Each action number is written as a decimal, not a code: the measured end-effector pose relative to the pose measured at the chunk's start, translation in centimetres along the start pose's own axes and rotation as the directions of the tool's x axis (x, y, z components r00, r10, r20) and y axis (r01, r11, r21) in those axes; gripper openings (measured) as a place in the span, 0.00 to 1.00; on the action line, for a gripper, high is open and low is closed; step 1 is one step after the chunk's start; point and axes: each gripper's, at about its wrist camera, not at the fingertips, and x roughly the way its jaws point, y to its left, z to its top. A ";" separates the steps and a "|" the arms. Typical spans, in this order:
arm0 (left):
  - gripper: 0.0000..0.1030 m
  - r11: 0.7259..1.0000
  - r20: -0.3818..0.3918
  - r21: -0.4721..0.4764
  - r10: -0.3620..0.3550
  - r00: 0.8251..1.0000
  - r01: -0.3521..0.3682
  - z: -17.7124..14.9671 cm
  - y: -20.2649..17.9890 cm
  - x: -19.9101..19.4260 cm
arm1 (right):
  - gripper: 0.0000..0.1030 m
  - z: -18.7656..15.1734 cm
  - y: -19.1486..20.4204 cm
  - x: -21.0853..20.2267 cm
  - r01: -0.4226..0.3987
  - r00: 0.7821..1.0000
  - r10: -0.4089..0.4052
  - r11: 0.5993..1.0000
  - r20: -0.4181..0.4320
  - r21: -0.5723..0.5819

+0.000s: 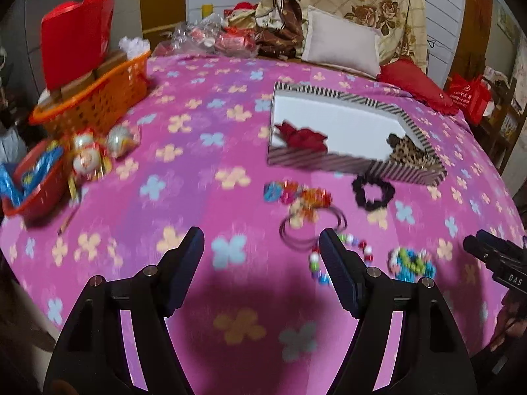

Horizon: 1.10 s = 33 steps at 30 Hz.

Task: Organize jewelry
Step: 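Move both tools back toward the remaining bracelets and clips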

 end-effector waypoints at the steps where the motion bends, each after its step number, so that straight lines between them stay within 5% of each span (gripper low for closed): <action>1: 0.71 1.000 -0.007 -0.004 -0.001 1.000 0.001 -0.6 0.1 0.0 | 0.74 -0.3 0.3 0.0 0.000 1.000 0.000 1.000 -0.001 -0.012; 11: 0.71 1.000 -0.033 -0.020 -0.008 0.999 0.007 -3.2 0.1 -0.1 | 0.55 -2.2 2.3 1.1 -0.046 0.999 0.043 0.997 -0.033 -0.069; 33: 0.71 0.995 -0.066 -0.087 -0.048 0.997 0.042 -1.8 1.1 1.8 | 0.54 -1.8 2.1 1.1 -0.064 0.998 0.063 0.996 -0.026 -0.058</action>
